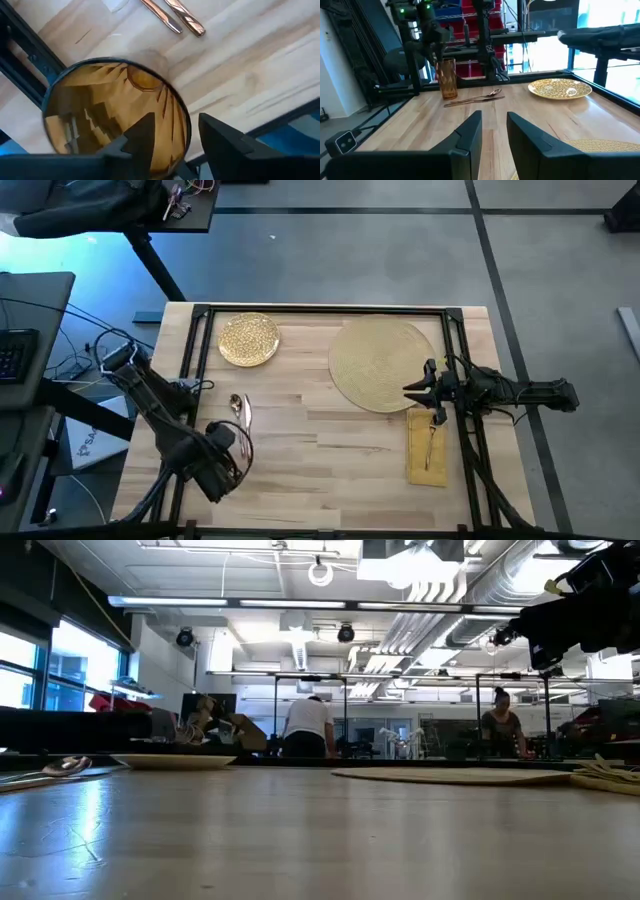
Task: Set table place
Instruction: Move the brown fork to the right of the brown table knife
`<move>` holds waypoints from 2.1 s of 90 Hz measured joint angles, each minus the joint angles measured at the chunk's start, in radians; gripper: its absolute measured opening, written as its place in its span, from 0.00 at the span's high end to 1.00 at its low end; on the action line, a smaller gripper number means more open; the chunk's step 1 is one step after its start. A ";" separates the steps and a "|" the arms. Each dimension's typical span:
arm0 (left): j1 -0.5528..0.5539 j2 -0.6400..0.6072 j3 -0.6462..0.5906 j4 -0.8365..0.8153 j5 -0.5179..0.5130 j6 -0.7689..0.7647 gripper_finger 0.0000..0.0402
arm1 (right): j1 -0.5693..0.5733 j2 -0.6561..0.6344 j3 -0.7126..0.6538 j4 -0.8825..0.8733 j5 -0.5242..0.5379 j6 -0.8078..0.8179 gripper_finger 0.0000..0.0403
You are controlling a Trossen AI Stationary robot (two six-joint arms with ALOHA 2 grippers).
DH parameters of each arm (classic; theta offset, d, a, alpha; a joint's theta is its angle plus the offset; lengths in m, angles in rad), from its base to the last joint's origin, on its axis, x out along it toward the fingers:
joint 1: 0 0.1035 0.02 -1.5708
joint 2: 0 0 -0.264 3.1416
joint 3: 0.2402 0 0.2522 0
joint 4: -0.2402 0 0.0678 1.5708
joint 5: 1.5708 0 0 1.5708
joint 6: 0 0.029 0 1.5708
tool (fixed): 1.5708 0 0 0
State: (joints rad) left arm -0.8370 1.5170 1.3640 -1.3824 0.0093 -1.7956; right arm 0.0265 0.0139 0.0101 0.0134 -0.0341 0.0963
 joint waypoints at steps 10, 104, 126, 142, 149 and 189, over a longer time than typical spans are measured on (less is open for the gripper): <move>0.012 -0.056 0.000 0.014 -0.014 -0.009 0.65 | 0.000 0.000 0.000 0.000 0.000 0.000 0.82; 0.696 -0.162 0.001 0.787 -0.258 0.850 0.65 | -0.026 0.121 0.187 0.285 0.127 0.787 0.82; 0.744 -0.162 0.001 0.780 -0.230 1.028 0.65 | -0.019 0.443 0.351 0.304 0.323 1.103 0.82; 0.753 -0.162 0.001 0.769 -0.224 1.143 0.65 | -0.019 0.654 0.479 0.216 0.188 1.176 0.82; 0.753 -0.162 0.001 0.751 -0.227 1.196 0.65 | -0.017 0.726 0.621 -0.069 0.113 1.245 0.82; 0.760 -0.162 0.000 0.664 -0.169 1.371 0.65 | 0.201 1.023 0.962 -1.276 -0.079 1.484 0.68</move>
State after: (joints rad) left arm -0.0765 1.3548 1.3640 -0.7189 -0.1600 -0.4243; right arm 0.2275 1.0368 0.9717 -1.2627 -0.1131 1.5805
